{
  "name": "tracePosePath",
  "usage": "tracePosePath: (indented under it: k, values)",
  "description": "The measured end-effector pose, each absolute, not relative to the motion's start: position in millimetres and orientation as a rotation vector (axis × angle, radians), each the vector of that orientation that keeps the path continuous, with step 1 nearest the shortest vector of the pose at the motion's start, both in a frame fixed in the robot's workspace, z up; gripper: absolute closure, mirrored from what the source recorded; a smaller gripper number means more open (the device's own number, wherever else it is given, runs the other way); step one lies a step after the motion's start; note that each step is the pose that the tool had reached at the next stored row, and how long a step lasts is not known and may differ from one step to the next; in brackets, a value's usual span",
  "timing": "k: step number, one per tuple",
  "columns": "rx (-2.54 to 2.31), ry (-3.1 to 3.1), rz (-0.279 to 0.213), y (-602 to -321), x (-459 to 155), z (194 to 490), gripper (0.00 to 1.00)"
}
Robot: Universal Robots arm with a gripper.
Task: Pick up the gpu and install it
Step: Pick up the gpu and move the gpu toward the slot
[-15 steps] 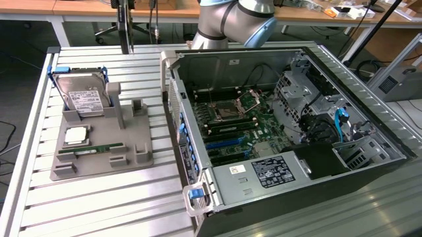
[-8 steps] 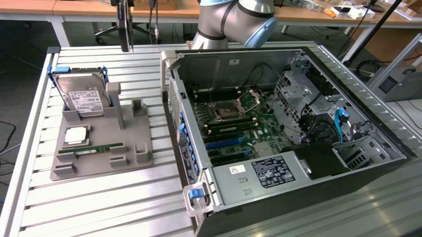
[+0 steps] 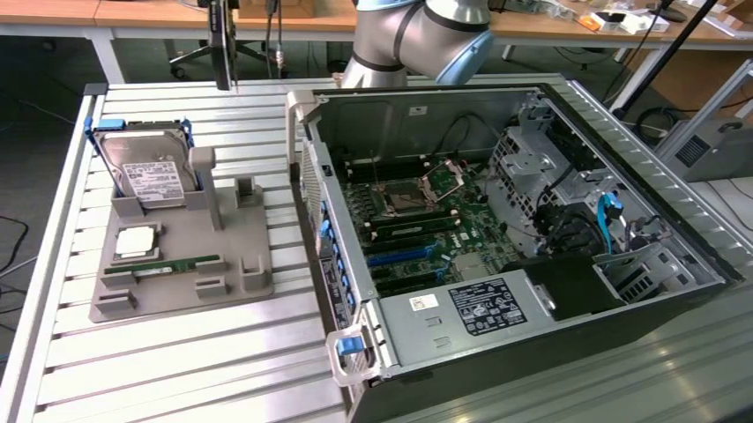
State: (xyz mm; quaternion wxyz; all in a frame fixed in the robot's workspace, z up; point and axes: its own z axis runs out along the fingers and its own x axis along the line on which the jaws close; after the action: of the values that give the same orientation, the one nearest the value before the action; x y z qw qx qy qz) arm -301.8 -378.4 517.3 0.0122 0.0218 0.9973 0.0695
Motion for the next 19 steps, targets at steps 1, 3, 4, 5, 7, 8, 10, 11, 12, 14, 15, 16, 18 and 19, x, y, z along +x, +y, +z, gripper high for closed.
tracePosePath:
  k: [1,3,4,5,7,8,10,11,12,14,15,16,18,19]
  values:
    - [0.068,3.109,0.210,-378,-302,517,0.73]
    - [0.067,3.111,0.169,-378,-302,517,0.73]
    - [0.067,3.112,0.147,-378,-302,517,0.73]
    - [0.067,3.112,0.138,-379,-301,516,0.73]
    - [0.067,3.113,0.138,-381,-295,512,0.73]
    - [0.067,3.114,0.138,-383,-292,510,0.73]
    - [0.067,3.115,0.138,-385,-286,508,0.73]
    - [0.067,3.116,0.138,-387,-283,506,0.73]
    - [0.067,3.115,0.138,-389,-280,505,0.73]
    - [0.067,3.116,0.138,-392,-273,502,0.73]
    - [0.067,3.116,0.138,-393,-271,500,0.73]
    - [0.067,3.116,0.137,-395,-267,499,0.73]
    - [0.067,3.116,0.136,-397,-261,497,0.73]
    - [0.067,3.116,0.133,-398,-258,496,0.73]
